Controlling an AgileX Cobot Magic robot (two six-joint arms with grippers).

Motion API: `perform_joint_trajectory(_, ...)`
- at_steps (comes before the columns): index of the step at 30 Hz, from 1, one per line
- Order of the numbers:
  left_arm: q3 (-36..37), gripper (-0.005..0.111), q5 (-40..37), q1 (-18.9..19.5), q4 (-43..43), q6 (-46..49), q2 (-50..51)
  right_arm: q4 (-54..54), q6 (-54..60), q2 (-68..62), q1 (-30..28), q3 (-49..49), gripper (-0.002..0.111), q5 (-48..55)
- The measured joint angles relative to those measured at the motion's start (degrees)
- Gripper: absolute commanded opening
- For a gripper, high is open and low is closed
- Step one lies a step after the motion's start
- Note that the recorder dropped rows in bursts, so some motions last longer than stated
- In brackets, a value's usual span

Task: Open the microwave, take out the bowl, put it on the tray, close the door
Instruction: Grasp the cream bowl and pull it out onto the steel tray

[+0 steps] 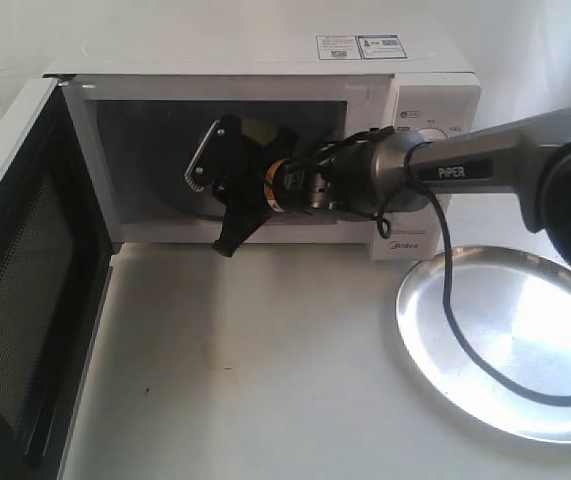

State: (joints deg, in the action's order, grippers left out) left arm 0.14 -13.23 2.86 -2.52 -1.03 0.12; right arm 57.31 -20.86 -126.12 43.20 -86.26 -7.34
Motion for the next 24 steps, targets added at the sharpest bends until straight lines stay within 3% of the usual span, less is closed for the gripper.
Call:
perform_joint_trajectory(6, 0.0, 0.0, 0.0, 0.0, 0.0, 0.0, 0.0, 1.1, 0.0, 1.5, 2.9, -0.2, 0.0, -1.2)
perform_joint_trajectory(10, 0.0, 0.0, 0.0, 0.0, 0.0, 0.0, 0.0, 2.0, -3.2, 10.5, 10.2, 6.4, 0.0, -1.3)
perform_joint_trajectory(12, 0.0, 0.0, 0.0, 0.0, 0.0, 0.0, 0.0, 2.4, -3.5, 16.3, 15.2, 12.4, 0.0, 5.5)
perform_joint_trajectory(14, 0.0, 0.0, 0.0, 0.0, 0.0, 0.0, 0.0, 1.2, -3.6, 21.2, 20.3, 20.1, 0.0, 20.9)
perform_joint_trajectory(16, 0.0, 0.0, 0.0, 0.0, 0.0, 0.0, 0.0, -1.8, -3.6, 22.6, 21.5, 23.9, 0.0, 30.2)
perform_joint_trajectory(17, 0.0, 0.0, 0.0, 0.0, 0.0, 0.0, 0.0, -6.3, -6.9, 23.5, 21.7, 28.2, 0.0, 42.1)
perform_joint_trajectory(19, 0.0, 0.0, 0.0, 0.0, 0.0, 0.0, 0.0, -6.1, -14.3, 23.6, 21.7, 33.2, 0.0, 53.1)
perform_joint_trajectory(24, 0.0, 0.0, 0.0, 0.0, 0.0, 0.0, 0.0, 9.5, -37.5, 23.9, 20.1, 40.8, 0.0, 58.9)
